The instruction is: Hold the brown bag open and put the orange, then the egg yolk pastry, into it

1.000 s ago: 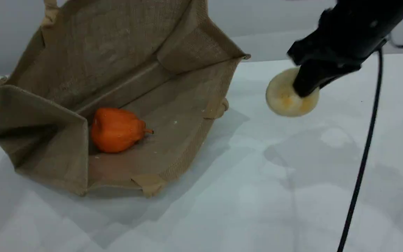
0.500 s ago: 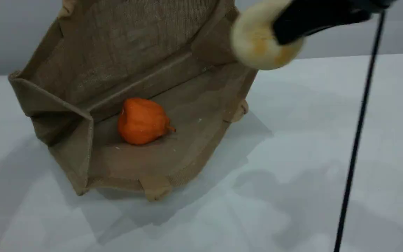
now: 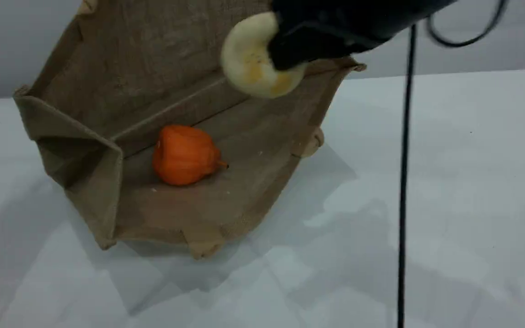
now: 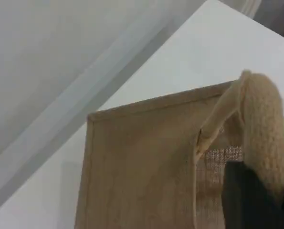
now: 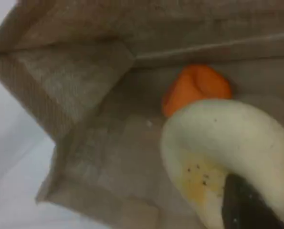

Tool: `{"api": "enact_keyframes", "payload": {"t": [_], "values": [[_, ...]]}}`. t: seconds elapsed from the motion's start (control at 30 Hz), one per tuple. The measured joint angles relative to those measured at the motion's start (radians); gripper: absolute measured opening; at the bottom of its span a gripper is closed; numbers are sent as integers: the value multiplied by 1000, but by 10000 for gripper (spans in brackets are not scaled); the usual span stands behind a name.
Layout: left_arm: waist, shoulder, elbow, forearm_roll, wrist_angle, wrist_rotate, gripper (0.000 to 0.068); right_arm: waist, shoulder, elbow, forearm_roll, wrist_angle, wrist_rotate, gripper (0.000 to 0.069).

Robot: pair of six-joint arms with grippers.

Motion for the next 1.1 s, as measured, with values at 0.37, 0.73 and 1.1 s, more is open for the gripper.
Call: {"api": "enact_keyframes", "payload": {"t": [0.37,0.73,1.1], "values": [[0,0,0,-1,0,0,87,0,314,-264,143,102,-143,37],[0,0,0,-1,-3,0,87,8,537,-465,142,102,-142,77],[0,0,0,-1,0,0,87,10,542,-470,138,171,-129,527]]}}
